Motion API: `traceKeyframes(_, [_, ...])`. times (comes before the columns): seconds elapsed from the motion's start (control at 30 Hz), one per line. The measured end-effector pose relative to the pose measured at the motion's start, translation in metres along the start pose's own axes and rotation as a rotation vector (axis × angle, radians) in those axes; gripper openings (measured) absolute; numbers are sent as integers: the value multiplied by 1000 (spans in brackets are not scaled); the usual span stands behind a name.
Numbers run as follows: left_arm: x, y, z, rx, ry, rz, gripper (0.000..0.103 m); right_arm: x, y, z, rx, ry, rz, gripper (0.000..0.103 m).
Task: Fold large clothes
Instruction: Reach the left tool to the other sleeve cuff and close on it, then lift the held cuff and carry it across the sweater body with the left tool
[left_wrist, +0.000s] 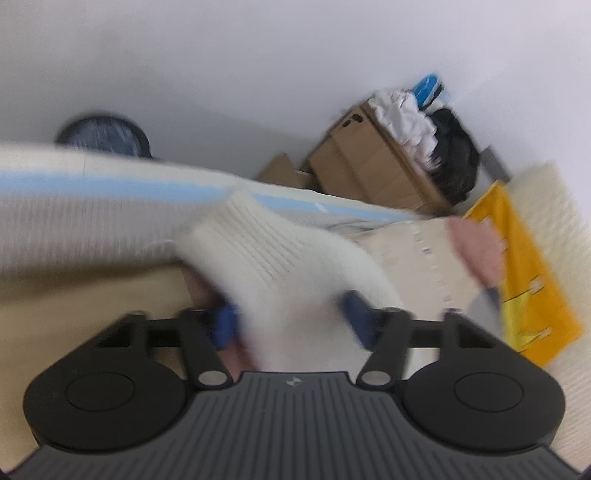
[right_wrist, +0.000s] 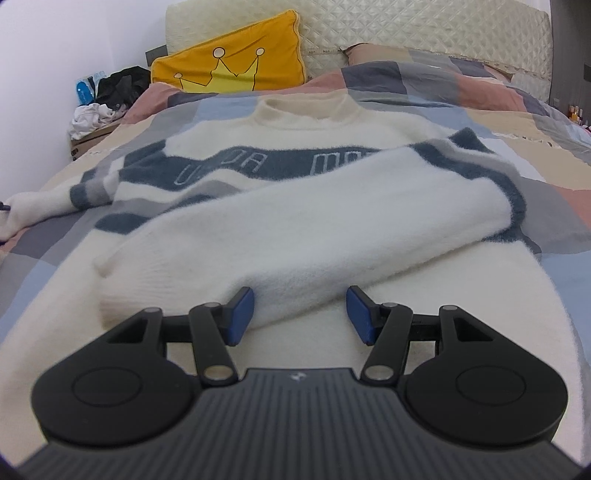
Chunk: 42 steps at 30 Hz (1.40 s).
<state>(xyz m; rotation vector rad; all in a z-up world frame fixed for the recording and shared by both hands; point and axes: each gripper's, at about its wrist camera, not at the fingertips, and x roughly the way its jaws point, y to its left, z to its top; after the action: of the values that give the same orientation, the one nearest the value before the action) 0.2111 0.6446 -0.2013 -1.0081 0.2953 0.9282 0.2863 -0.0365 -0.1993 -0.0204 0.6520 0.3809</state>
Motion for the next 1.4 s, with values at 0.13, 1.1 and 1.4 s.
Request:
traceKeyframes(0.13, [-2, -12, 17, 152, 16, 79, 11, 2, -3, 2, 10, 17, 10, 58])
traceKeyframes(1.1, [-320, -379, -118, 768, -200, -332, 10, -68, -56, 27, 178, -176, 73, 58])
traceKeyframes(1.4, [-384, -428, -263, 874, -62, -553, 10, -96, -79, 27, 179, -243, 38, 58])
